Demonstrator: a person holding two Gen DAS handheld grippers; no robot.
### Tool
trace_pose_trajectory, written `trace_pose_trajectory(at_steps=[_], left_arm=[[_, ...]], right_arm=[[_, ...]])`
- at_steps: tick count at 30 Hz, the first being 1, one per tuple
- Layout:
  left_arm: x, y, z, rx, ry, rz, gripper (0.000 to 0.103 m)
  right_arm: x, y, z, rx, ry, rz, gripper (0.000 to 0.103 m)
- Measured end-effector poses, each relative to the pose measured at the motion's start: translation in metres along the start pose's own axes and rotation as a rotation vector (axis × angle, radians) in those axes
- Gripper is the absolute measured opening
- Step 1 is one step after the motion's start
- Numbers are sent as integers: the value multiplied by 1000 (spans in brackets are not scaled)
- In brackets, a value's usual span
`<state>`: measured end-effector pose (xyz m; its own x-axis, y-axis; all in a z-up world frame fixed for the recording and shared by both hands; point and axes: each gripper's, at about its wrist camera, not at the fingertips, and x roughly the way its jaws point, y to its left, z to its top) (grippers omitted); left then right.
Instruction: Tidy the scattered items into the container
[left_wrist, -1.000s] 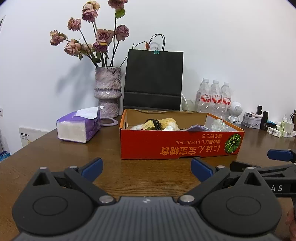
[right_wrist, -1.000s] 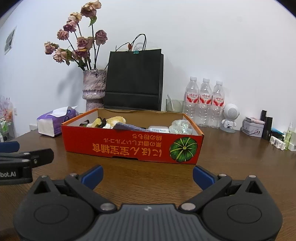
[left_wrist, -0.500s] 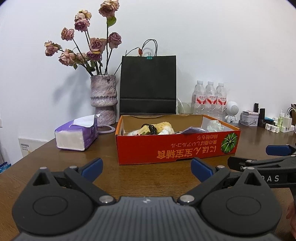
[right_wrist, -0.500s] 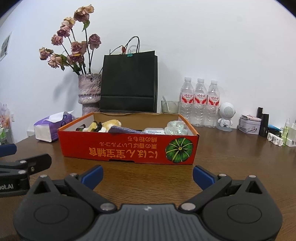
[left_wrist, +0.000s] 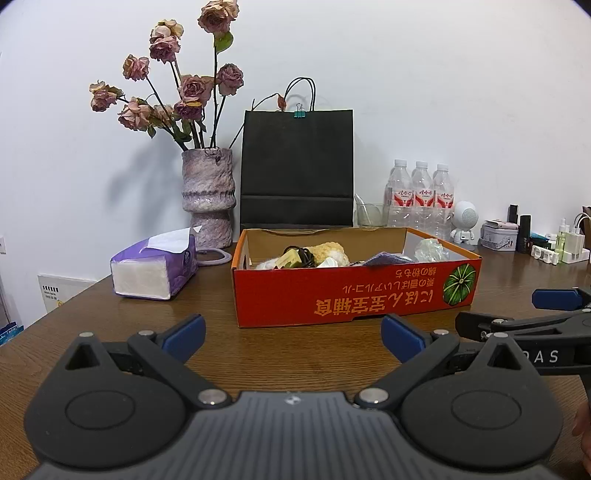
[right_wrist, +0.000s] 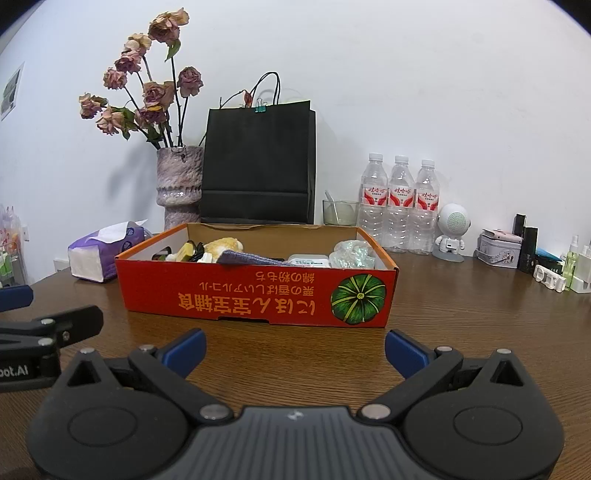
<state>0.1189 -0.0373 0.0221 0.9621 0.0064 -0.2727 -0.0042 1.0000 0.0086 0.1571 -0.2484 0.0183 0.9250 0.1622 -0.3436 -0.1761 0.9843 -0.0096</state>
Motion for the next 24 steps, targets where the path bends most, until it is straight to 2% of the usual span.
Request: trace_pose_trajectory(at_steps=[24], left_arm=[[-2,1,-1,-1,-5,-18,103]], right_arm=[[0,0,0,-1,0,0,103]])
